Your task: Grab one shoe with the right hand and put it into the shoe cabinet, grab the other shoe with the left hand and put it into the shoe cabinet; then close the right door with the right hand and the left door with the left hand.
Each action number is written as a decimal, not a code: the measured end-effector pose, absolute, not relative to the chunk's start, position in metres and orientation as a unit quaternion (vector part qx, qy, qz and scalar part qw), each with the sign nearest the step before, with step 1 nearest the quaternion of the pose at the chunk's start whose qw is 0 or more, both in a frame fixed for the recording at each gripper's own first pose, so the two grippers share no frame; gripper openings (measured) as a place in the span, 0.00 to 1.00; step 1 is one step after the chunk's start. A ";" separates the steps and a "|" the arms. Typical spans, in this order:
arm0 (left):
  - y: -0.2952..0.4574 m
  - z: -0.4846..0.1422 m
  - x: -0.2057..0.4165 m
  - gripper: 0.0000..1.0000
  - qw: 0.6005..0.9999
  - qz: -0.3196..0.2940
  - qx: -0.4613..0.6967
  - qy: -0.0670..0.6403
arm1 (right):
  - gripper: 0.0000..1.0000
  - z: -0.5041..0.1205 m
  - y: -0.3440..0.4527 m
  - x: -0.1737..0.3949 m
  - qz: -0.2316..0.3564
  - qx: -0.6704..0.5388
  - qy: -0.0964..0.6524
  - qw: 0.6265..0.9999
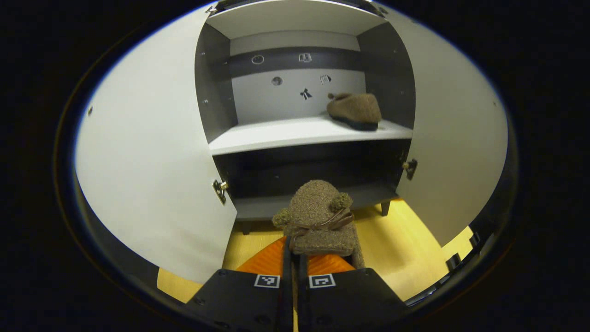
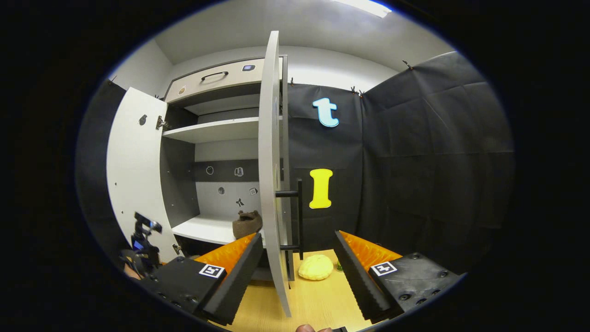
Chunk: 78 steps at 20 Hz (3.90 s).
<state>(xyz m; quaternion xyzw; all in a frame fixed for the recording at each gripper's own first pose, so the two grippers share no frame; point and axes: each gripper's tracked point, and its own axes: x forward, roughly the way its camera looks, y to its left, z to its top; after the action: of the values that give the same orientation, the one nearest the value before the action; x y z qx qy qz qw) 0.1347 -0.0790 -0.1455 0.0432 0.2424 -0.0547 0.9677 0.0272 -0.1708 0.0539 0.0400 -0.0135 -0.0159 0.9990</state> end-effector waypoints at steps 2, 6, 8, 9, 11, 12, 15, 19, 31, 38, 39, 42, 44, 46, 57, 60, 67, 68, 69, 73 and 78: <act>-0.079 -0.108 0.143 0.08 0.971 -0.052 0.028 0.230 | 0.99 0.053 -0.178 0.027 -0.022 0.039 -0.013 0.999; -0.076 -0.042 0.180 0.08 0.979 -0.043 0.015 0.201 | 0.99 0.049 -0.191 0.026 -0.035 0.039 -0.011 0.999; -0.074 -0.018 0.208 0.08 0.982 -0.037 0.023 0.184 | 0.99 0.045 -0.196 0.026 -0.039 0.038 -0.007 0.999; -0.073 -0.009 0.221 0.08 0.983 -0.033 0.026 0.181 | 0.99 0.044 -0.198 0.026 -0.040 0.036 -0.006 0.999; -0.076 0.006 0.250 0.08 0.984 -0.030 0.020 0.175 | 0.99 0.044 -0.202 0.028 -0.043 0.031 -0.005 0.999; -0.078 0.011 0.266 0.08 0.984 -0.031 0.015 0.173 | 0.99 0.042 -0.205 0.029 -0.045 0.030 -0.003 0.999; -0.080 0.015 0.310 0.08 0.983 -0.025 0.018 0.179 | 0.99 0.036 -0.214 0.032 -0.050 0.028 0.005 0.998; -0.083 0.002 0.370 0.08 0.977 -0.017 0.028 0.210 | 0.99 0.034 -0.226 0.039 -0.056 0.024 0.006 0.998; -0.075 -0.057 0.460 0.08 0.956 0.007 0.037 0.291 | 0.99 0.023 -0.257 0.072 -0.063 0.028 0.012 0.998; -0.075 -0.053 0.442 0.26 0.953 -0.002 0.051 0.298 | 0.99 0.020 -0.257 0.073 -0.062 0.038 0.015 0.997; -0.077 -0.051 0.436 0.39 0.953 -0.005 0.061 0.295 | 0.99 0.020 -0.256 0.073 -0.061 0.041 0.015 0.997; -0.079 -0.038 0.417 0.65 0.960 -0.003 0.074 0.270 | 0.99 0.021 -0.255 0.071 -0.059 0.043 0.015 0.997; -0.087 -0.024 0.398 0.73 0.969 -0.009 0.067 0.238 | 0.99 0.024 -0.247 0.068 -0.056 0.046 0.016 0.997; -0.087 -0.007 0.379 0.80 0.977 -0.006 0.067 0.203 | 0.99 0.029 -0.246 0.067 -0.058 0.053 0.013 0.997; -0.096 0.077 0.229 0.96 0.999 -0.014 0.019 0.042 | 0.98 0.039 -0.240 0.088 -0.036 0.115 0.018 0.993; -0.090 0.077 0.189 0.99 1.000 -0.013 0.013 0.025 | 0.98 0.038 -0.233 0.092 -0.031 0.118 0.023 0.992; -0.081 0.049 0.121 0.97 0.999 -0.034 0.024 0.031 | 0.98 0.040 -0.228 0.091 -0.037 0.102 0.021 0.994; -0.076 0.045 0.113 0.97 0.999 -0.033 0.027 0.034 | 0.98 0.040 -0.227 0.092 -0.042 0.098 0.020 0.994; -0.072 0.040 0.104 0.99 0.998 -0.033 0.029 0.038 | 0.98 0.041 -0.227 0.091 -0.048 0.095 0.018 0.994; -0.061 0.027 0.079 0.97 0.998 -0.038 0.019 0.051 | 0.98 0.040 -0.214 0.088 -0.059 0.102 0.019 0.993; -0.045 0.023 0.061 0.97 0.998 -0.035 0.031 0.051 | 0.98 0.038 -0.174 0.083 -0.040 0.115 0.021 0.992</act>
<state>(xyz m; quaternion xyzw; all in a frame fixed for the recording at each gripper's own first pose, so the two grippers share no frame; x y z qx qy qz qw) 0.0611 -0.0445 0.0229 0.0311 0.0510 -0.0353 0.9976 0.0831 -0.1740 0.0378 0.1145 0.0212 -0.0403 0.9924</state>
